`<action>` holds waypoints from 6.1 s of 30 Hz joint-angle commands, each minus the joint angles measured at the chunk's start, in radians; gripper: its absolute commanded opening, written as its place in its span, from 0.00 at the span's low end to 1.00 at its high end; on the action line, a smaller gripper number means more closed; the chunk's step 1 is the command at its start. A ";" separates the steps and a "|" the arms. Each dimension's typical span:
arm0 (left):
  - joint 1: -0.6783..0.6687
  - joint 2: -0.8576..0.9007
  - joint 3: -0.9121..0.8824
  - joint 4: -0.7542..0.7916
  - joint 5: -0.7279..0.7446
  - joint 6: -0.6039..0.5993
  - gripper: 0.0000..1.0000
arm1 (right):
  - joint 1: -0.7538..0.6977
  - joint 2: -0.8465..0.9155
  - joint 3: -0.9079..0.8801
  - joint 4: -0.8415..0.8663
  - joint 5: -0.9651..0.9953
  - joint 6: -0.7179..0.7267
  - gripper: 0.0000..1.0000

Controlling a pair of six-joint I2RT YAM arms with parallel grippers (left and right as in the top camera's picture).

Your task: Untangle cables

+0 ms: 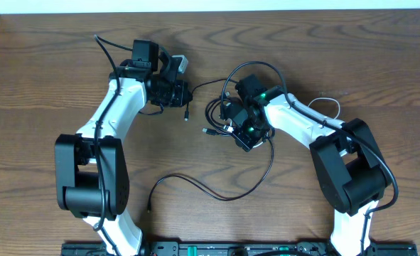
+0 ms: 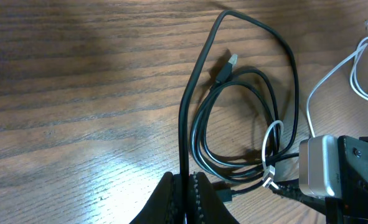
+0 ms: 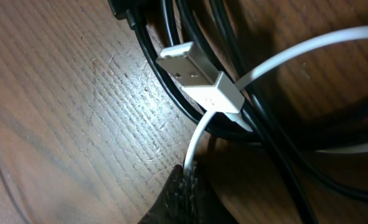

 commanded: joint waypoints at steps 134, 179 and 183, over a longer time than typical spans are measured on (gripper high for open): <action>-0.005 -0.017 -0.006 -0.041 -0.024 0.029 0.08 | 0.042 -0.463 -0.491 0.230 0.134 0.298 0.68; -0.006 -0.016 -0.010 -0.037 -0.024 0.029 0.08 | -0.256 -0.506 0.855 -0.589 0.425 0.377 0.01; -0.006 -0.016 -0.010 -0.037 -0.024 0.029 0.08 | -0.282 -0.493 0.855 -0.661 0.425 0.391 0.01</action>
